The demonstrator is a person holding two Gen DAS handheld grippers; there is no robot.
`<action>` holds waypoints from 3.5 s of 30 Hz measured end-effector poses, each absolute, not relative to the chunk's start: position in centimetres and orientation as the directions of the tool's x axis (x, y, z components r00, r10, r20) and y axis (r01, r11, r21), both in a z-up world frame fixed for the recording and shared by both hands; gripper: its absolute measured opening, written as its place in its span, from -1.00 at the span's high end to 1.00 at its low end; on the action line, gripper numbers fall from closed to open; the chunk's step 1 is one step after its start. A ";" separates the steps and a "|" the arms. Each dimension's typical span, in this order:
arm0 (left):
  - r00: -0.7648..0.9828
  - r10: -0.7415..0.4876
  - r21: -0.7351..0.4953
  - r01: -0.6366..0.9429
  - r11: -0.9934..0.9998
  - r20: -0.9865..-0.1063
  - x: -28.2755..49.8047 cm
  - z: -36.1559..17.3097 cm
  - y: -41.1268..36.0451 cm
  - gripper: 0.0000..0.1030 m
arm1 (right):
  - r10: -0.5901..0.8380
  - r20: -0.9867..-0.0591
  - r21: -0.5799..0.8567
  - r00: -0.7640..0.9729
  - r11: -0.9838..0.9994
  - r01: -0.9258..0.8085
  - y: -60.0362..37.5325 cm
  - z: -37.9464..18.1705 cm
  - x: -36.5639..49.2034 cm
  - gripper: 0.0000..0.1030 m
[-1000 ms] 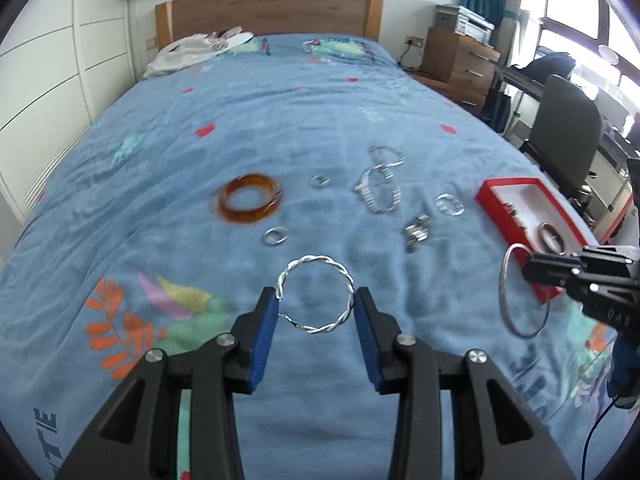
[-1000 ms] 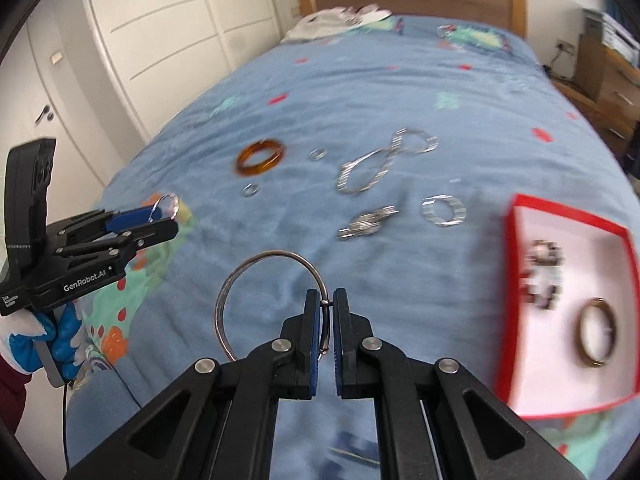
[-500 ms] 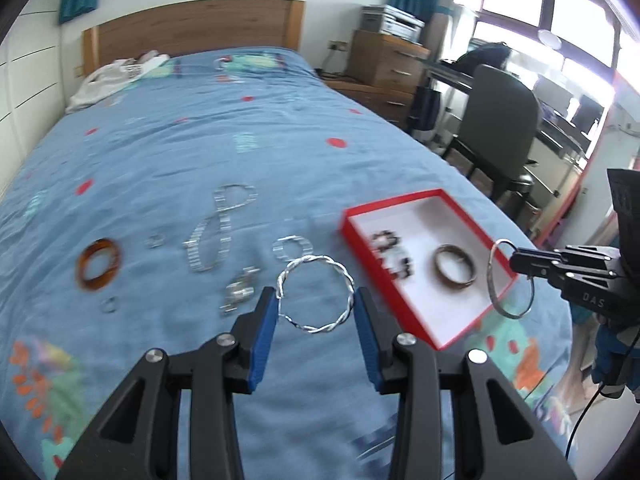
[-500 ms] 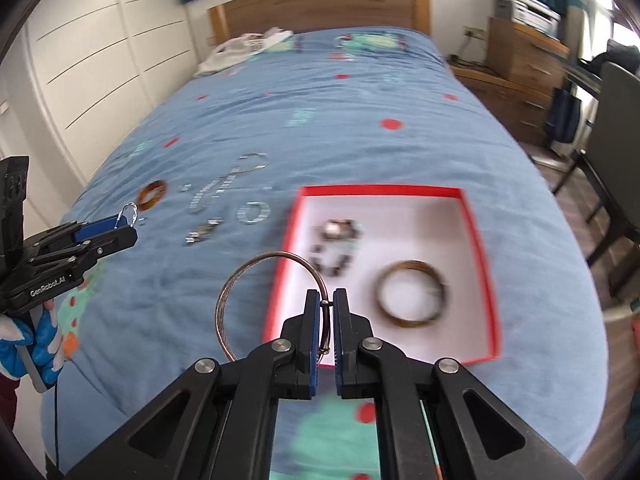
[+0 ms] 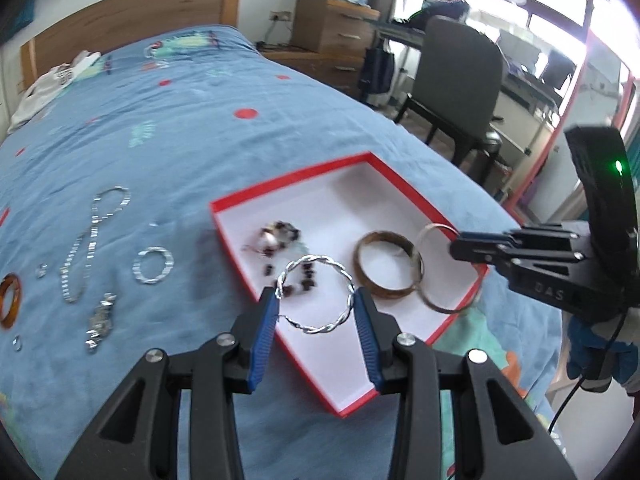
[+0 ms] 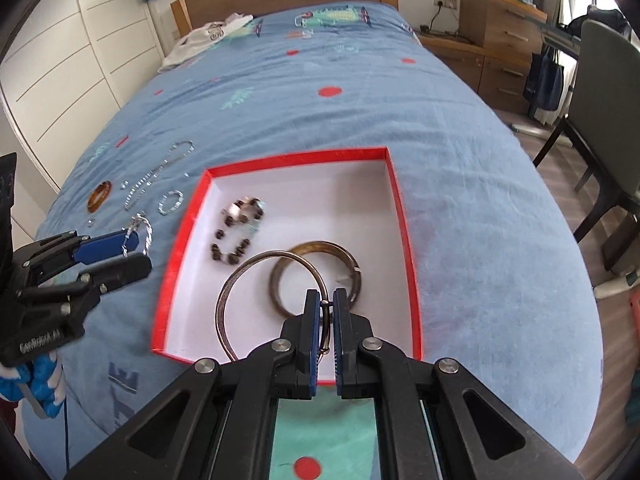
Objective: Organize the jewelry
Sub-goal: 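Carry the twisted hoop and silver bangle into the red box with both tools, then open both tools to release the hoop and bangle in the box, then withdraw both tools from the box toward the rings and watch on the cover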
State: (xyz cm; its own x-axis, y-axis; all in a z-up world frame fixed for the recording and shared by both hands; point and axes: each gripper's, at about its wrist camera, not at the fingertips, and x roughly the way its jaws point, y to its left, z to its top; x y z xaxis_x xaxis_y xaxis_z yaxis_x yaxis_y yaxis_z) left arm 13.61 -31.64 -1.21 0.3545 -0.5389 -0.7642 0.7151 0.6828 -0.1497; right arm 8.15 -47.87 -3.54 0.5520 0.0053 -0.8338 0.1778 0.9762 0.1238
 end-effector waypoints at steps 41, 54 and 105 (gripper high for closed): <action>0.231 -0.416 -0.063 0.810 0.584 -0.879 12.8 -8.2 -36.9 0.26 | -0.029 -0.896 0.015 0.444 0.995 0.096 -48.8 -8.0 10.1 0.38; 0.230 -0.452 -0.115 0.780 0.615 -0.862 12.4 -5.5 -34.3 0.15 | -0.063 -0.860 0.015 0.506 0.989 0.149 -49.7 -3.9 7.1 0.25; 0.668 -0.155 -0.034 0.190 0.981 -0.728 8.4 7.0 7.2 0.12 | 0.068 -0.674 0.081 0.735 0.997 -0.018 -29.9 8.8 2.0 0.25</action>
